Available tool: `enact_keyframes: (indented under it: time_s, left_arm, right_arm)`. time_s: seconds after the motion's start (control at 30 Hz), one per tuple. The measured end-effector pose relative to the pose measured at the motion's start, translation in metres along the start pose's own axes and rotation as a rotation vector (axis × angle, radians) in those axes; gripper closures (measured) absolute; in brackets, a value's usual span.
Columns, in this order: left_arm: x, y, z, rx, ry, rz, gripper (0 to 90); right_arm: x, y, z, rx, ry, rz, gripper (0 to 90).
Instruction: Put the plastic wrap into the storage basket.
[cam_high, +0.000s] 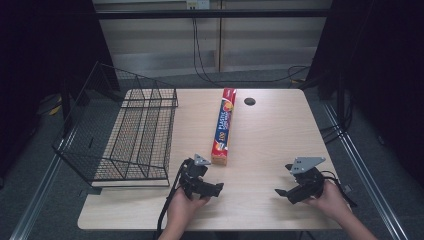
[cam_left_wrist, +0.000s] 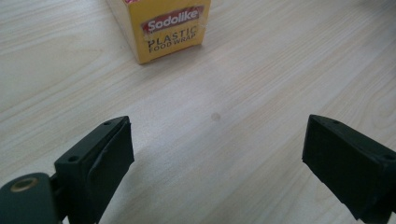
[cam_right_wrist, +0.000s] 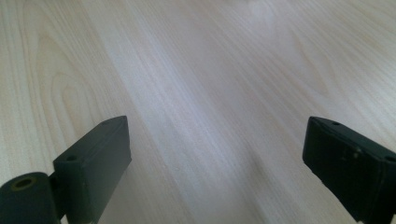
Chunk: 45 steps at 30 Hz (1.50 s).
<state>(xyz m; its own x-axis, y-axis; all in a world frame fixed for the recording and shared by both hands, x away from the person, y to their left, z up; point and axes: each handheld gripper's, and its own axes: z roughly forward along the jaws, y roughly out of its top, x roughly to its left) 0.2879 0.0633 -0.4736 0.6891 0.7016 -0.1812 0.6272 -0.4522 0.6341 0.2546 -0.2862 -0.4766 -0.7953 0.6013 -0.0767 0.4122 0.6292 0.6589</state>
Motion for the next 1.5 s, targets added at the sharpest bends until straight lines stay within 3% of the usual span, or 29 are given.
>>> enact_keyframes:
  time_s: [0.13, 0.17, 0.3, 0.57, 0.67, 0.8, 0.87, 0.97, 1.17, 1.4, 1.5]
  left_arm:
    - [0.002, 0.001, -0.001, 0.017, -0.017, -0.027, 8.1]
    - [0.003, 0.003, -0.001, 0.028, -0.034, -0.054, 8.2]
    - [0.003, 0.009, -0.004, 0.017, -0.052, -0.065, 9.4]
    - [0.0, 0.032, -0.004, 0.009, -0.052, -0.086, 11.8]
    - [0.003, 0.041, -0.005, 0.018, -0.038, -0.087, 11.6]
    - [0.008, 0.052, -0.002, 0.028, -0.051, -0.107, 11.6]
    - [0.012, 0.061, 0.002, 0.041, -0.049, -0.135, 11.5]
    - [0.013, 0.068, 0.002, 0.03, -0.055, -0.13, 12.0]
    - [0.02, 0.092, 0.007, 0.072, -0.034, -0.138, 12.6]
    - [0.025, 0.117, 0.014, 0.092, -0.01, -0.158, 14.4]
    - [0.027, 0.129, 0.02, 0.078, 0.001, -0.181, 15.7]
  right_arm:
    - [0.0, 0.001, -0.001, -0.017, 0.014, -0.001, 7.5]
    - [0.0, 0.001, -0.002, -0.028, 0.016, -0.003, 7.5]
    - [-0.002, -0.001, -0.005, -0.032, 0.009, 0.013, 7.3]
    - [-0.005, -0.002, -0.011, -0.044, -0.011, 0.026, 7.3]
    - [-0.005, -0.002, -0.011, -0.047, -0.01, 0.027, 7.4]
    - [-0.006, -0.002, -0.012, -0.055, -0.005, 0.03, 7.7]
    - [-0.007, -0.002, -0.012, -0.059, -0.009, 0.031, 7.8]
    - [-0.007, -0.002, -0.012, -0.064, -0.008, 0.032, 8.0]
    - [-0.009, -0.001, -0.012, -0.067, -0.006, 0.041, 8.4]
    - [-0.009, 0.001, -0.014, -0.093, -0.015, 0.042, 9.0]
    - [-0.008, 0.001, -0.014, -0.089, -0.016, 0.035, 9.0]
